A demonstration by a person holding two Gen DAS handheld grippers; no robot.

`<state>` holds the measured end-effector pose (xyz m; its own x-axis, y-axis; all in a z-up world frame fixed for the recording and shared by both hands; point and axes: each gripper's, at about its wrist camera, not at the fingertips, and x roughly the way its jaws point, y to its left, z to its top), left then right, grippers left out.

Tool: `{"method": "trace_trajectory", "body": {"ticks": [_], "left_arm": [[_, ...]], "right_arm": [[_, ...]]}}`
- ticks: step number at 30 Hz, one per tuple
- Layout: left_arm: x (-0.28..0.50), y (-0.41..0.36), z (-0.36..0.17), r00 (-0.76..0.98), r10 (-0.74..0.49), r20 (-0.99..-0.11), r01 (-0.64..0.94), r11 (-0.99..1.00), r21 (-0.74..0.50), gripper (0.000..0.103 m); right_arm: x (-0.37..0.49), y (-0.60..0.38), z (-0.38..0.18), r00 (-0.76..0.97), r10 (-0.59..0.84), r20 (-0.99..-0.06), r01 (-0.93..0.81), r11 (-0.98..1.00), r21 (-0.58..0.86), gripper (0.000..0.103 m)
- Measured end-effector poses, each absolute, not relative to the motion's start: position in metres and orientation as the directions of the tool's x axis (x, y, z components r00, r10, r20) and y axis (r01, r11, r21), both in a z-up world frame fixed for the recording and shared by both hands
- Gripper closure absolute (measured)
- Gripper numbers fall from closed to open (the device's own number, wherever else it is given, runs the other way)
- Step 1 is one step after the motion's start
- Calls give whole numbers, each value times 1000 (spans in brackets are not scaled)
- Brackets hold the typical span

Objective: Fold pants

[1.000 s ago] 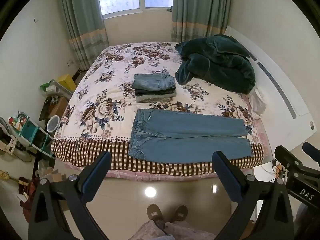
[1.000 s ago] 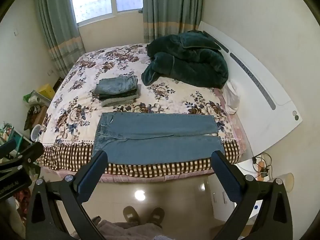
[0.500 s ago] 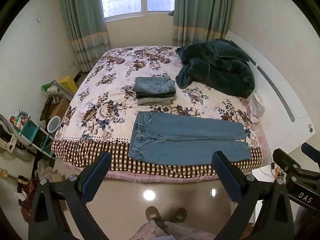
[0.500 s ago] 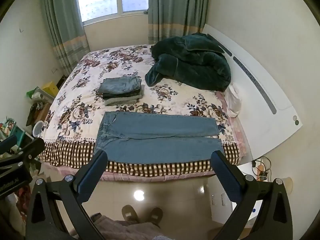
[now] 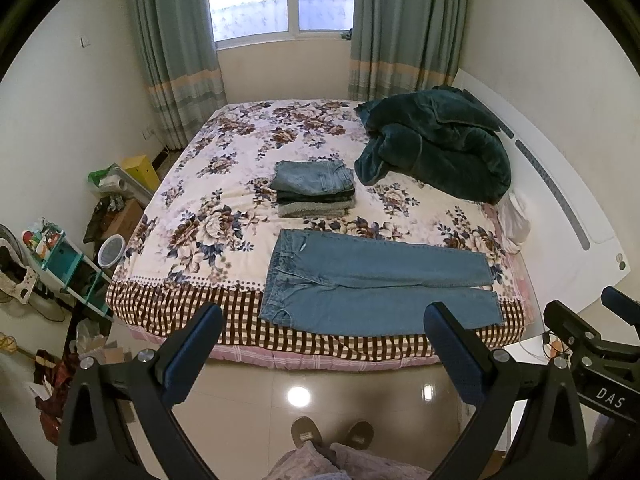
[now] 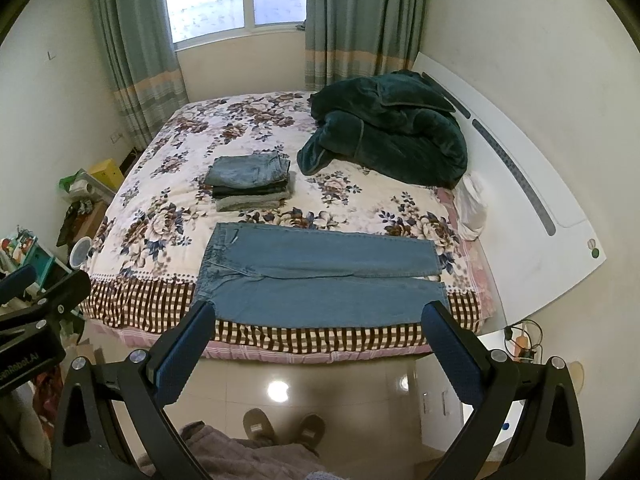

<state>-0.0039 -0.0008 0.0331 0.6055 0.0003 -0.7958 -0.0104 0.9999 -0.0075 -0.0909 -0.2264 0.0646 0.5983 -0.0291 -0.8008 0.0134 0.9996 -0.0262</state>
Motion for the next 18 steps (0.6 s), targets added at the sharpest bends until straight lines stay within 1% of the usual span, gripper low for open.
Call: {"method": "trace_trajectory", "body": {"ticks": [18], "left_arm": [[-5,6,40,614,0,-790,-11,1000,-9,0]], "right_arm": [[-88,-226,75,613,-20,-790,9,1000,-19,0]]}}
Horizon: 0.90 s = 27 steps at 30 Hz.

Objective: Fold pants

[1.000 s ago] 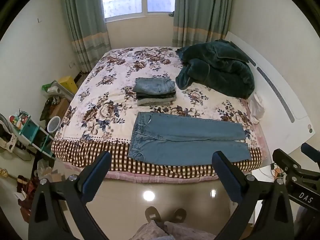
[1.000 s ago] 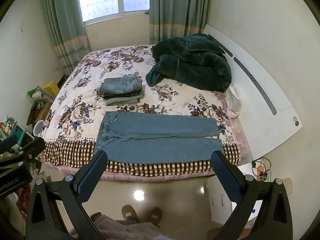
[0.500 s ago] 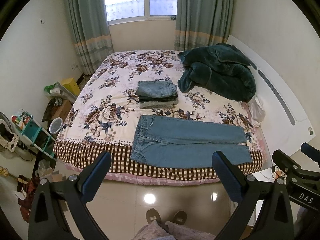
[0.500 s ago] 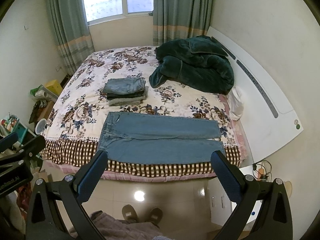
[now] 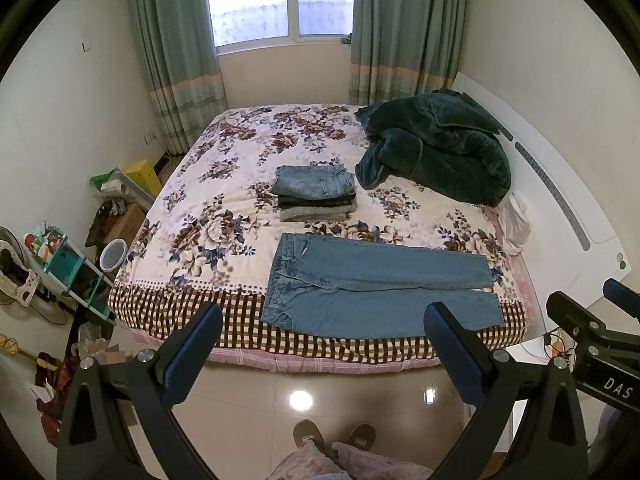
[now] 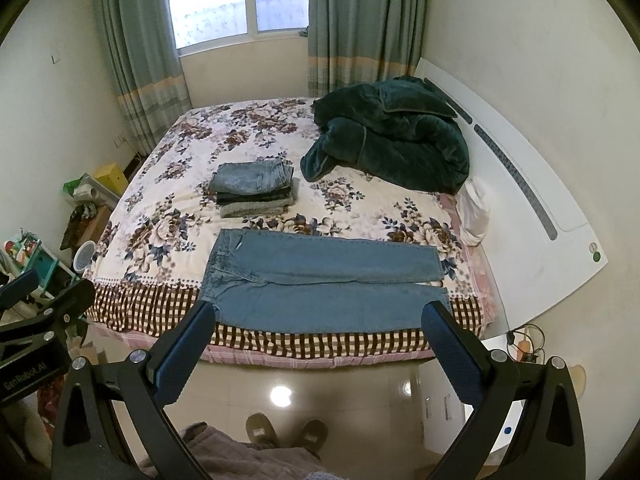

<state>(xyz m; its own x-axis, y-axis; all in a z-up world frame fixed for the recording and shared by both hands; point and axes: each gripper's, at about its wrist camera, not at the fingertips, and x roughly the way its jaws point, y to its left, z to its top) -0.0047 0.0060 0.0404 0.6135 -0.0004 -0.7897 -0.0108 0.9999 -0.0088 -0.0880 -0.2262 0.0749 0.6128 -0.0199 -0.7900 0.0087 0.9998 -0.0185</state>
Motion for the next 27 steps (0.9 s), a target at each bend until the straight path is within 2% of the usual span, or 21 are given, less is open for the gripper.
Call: {"method": "trace_trajectory", "body": {"ticks": [27], "left_arm": [[0,-2,52,621,-4,-784,-6,1000,-10,0]], "right_arm": [[-93,-217,80,617,-7,-787,7,1000,-4,0]]}}
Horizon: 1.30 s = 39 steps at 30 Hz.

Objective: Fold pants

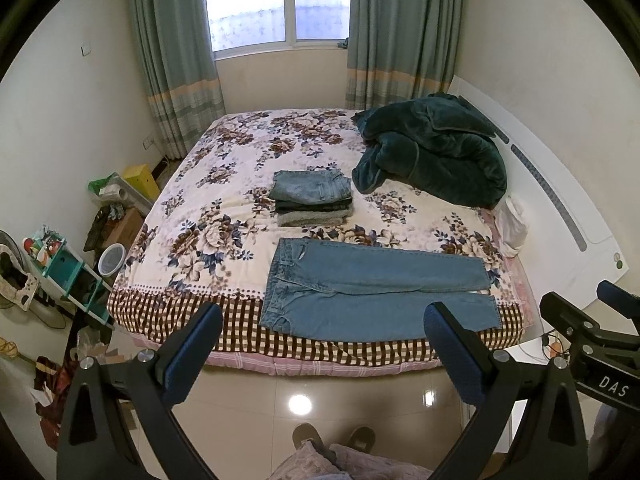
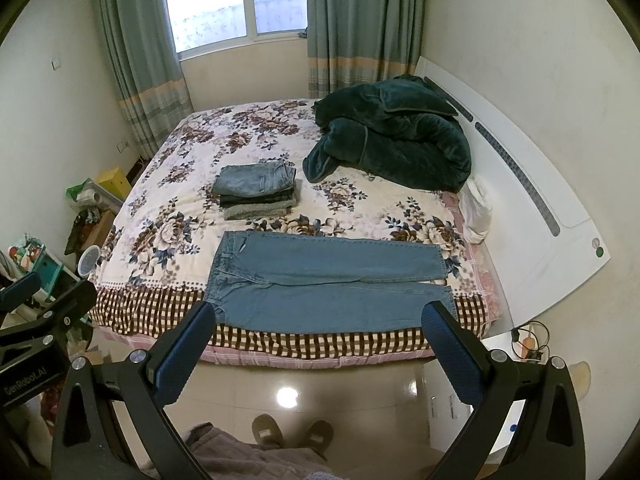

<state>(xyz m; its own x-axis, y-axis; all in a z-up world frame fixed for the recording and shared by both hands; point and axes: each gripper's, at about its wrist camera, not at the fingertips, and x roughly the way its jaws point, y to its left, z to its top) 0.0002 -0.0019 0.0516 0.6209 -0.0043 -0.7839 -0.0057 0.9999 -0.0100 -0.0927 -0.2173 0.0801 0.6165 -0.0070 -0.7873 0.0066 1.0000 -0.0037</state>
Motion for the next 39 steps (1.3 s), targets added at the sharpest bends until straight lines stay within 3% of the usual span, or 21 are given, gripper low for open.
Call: {"method": "trace_trajectory", "body": {"ticks": [22,32,39], "left_arm": [[2,-18,41,631,28,-775,-44,999,0,0],[63,-29,-13,635,209,-744,-213,973,91,0],[136,-36,-70,565,218,-795,-213,970,115,0]], "right_arm": [[-88,-219,76,607,14,-794,-9,1000,11,0],[-16,-283,3,586,-33,-810,84,996,21,0],[76,-336,-62,536,-80,-840,181,983,23,0]]}}
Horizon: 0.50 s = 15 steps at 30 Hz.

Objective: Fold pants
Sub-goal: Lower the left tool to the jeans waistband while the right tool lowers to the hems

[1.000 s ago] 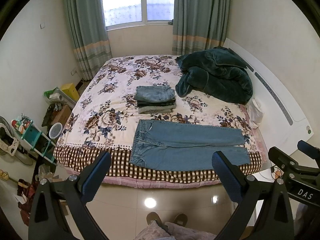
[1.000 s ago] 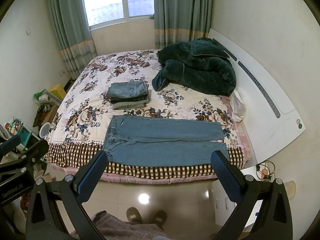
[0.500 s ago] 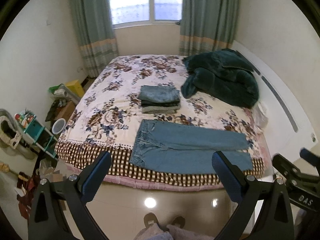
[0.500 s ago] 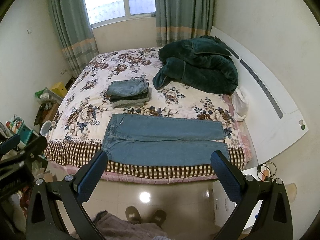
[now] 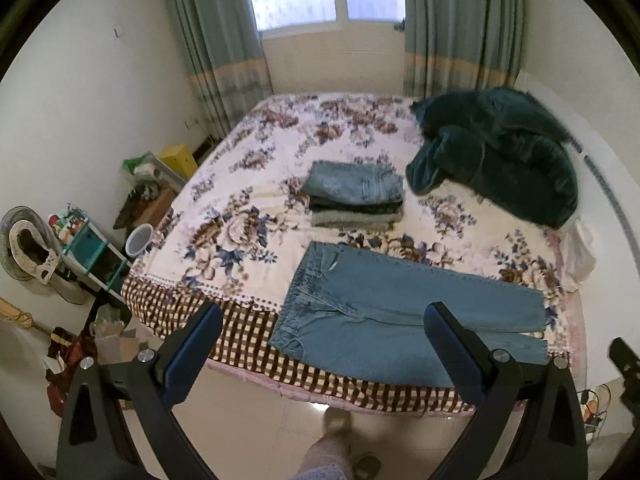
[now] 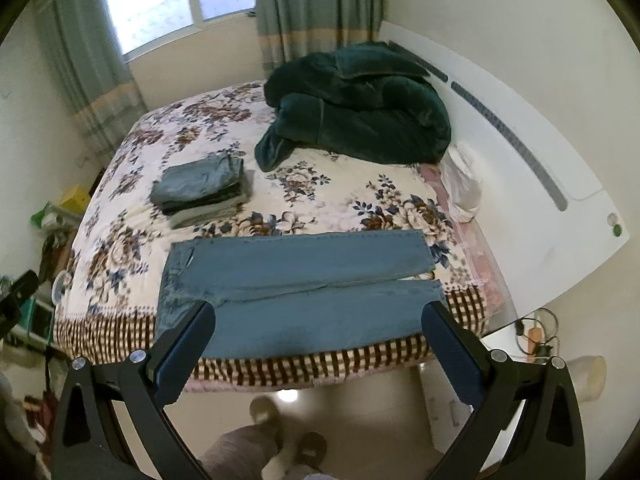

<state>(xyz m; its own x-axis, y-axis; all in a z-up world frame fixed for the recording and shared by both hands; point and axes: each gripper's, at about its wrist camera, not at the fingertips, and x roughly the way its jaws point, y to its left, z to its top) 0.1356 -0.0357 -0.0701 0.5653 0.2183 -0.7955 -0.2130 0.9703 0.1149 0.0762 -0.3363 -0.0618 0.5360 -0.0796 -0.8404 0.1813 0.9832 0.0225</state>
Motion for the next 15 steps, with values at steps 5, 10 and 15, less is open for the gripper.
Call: {"method": "trace_trajectory", "body": {"ticks": [5,10,15], "left_arm": [[215,-26,-131,459,229,-858,-250,961,122,0],[315,3,-212,306,211,-928,-346,933,98,0],[410,38,-332,96,166,-981,-480,871,100,0]], "right_arm": [[162,-373,-129,466,-108,-878,285,958,33,0],[266,-406,-223,348,-156,-924,388,921,-9,0],[360,-431,-329,212,-191,-959,460,885,-74,0]]}}
